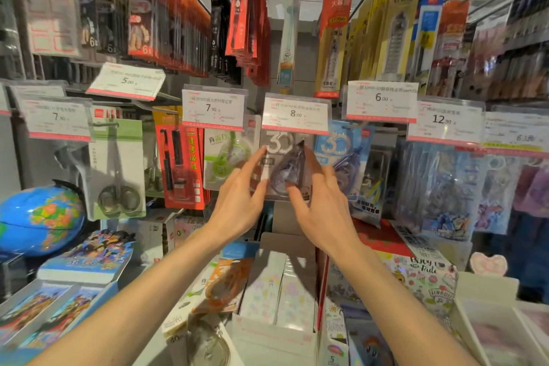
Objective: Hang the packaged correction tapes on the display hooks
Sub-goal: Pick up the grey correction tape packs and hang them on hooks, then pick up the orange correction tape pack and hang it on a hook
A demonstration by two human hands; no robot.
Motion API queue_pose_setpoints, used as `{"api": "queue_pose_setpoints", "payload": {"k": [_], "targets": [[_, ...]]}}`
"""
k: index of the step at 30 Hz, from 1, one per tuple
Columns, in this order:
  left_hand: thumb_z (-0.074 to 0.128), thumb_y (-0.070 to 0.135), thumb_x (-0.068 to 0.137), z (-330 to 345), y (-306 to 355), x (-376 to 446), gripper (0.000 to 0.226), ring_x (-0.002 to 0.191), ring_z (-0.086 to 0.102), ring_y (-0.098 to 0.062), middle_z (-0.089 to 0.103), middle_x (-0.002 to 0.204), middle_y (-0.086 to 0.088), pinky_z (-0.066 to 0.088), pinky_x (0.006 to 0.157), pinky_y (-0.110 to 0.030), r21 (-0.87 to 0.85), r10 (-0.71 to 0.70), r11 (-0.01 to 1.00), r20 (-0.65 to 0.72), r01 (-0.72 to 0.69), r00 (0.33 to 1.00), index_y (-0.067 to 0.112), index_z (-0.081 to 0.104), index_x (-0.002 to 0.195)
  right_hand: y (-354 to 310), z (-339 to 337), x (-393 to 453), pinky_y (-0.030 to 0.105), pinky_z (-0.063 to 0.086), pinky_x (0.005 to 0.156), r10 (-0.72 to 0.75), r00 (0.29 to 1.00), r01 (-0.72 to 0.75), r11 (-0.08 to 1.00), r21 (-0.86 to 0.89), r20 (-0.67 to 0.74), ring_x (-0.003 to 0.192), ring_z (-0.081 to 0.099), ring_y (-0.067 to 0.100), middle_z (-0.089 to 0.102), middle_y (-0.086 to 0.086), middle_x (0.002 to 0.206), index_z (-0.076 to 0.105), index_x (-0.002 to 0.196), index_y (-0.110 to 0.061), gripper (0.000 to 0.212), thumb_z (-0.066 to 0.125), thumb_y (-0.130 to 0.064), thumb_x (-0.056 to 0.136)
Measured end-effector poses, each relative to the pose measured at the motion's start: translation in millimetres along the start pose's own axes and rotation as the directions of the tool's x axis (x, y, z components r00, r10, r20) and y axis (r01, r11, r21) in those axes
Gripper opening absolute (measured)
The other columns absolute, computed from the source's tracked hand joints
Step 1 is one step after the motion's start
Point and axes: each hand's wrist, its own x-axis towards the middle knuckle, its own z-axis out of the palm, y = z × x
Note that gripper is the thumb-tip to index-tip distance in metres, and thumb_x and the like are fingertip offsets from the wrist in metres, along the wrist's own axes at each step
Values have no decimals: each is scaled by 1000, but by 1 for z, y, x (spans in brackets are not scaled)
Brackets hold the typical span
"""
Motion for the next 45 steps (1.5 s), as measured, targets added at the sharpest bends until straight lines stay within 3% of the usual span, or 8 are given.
{"api": "queue_pose_setpoints", "payload": {"k": [4,12,17,24,29,34,38,45], "targets": [[46,25,103,6,0,4,70,72,52,-20,62,80,-8,53,80,-46,54,-29,998,78,25,997,44,6,157,-3,-1,4,43,50,84,4,1000,-4,1000,1,13,113,58,33,35,10,147,50,131,-6,44,48,-37,100],[46,23,103,-6,12,-17,62,91,59,-18,45,101,4,52,90,-43,60,-54,997,106,47,993,36,20,158,2,-5,-3,44,44,94,13,995,-18,998,53,95,124,49,32,44,11,137,46,129,-11,44,47,-44,100],[51,22,101,-15,14,-38,59,90,60,-13,48,120,8,53,89,-38,64,-87,995,114,80,990,32,30,155,5,-2,-15,41,47,85,19,986,-38,993,113,164,107,59,29,47,8,124,41,127,-16,43,51,-46,97],[52,21,101,-37,-2,-70,54,95,51,7,50,124,13,39,79,-3,46,-142,989,119,137,983,34,37,151,-4,17,-31,41,44,101,45,959,-65,996,60,280,116,58,24,44,3,144,20,156,-24,73,52,-50,95],[56,23,99,-53,-50,-99,45,93,58,-5,56,128,9,43,82,-18,27,-270,963,142,269,952,33,47,142,-19,48,-42,36,43,97,93,927,-85,996,-38,362,117,58,23,53,-1,138,39,147,-25,59,54,-48,95],[55,25,100,-46,-111,-125,41,91,59,-3,56,120,7,43,85,-23,127,-481,874,359,468,800,20,51,140,-28,104,-58,36,49,89,304,823,-256,953,-165,480,109,62,27,68,3,115,63,124,-20,37,54,-41,94],[52,29,99,-35,-133,-130,42,111,61,-15,62,124,3,45,96,-25,177,-507,856,468,485,724,18,51,139,-27,140,-70,35,47,77,403,759,-317,915,-251,511,103,62,30,69,5,106,55,91,-19,25,53,-45,93],[51,29,97,-25,-142,-130,43,124,59,-17,67,130,2,44,107,-32,192,-455,887,521,420,722,21,54,140,-27,155,-72,33,47,86,493,725,-428,870,-246,481,113,60,27,67,3,120,58,126,-21,47,55,-52,91]]}}
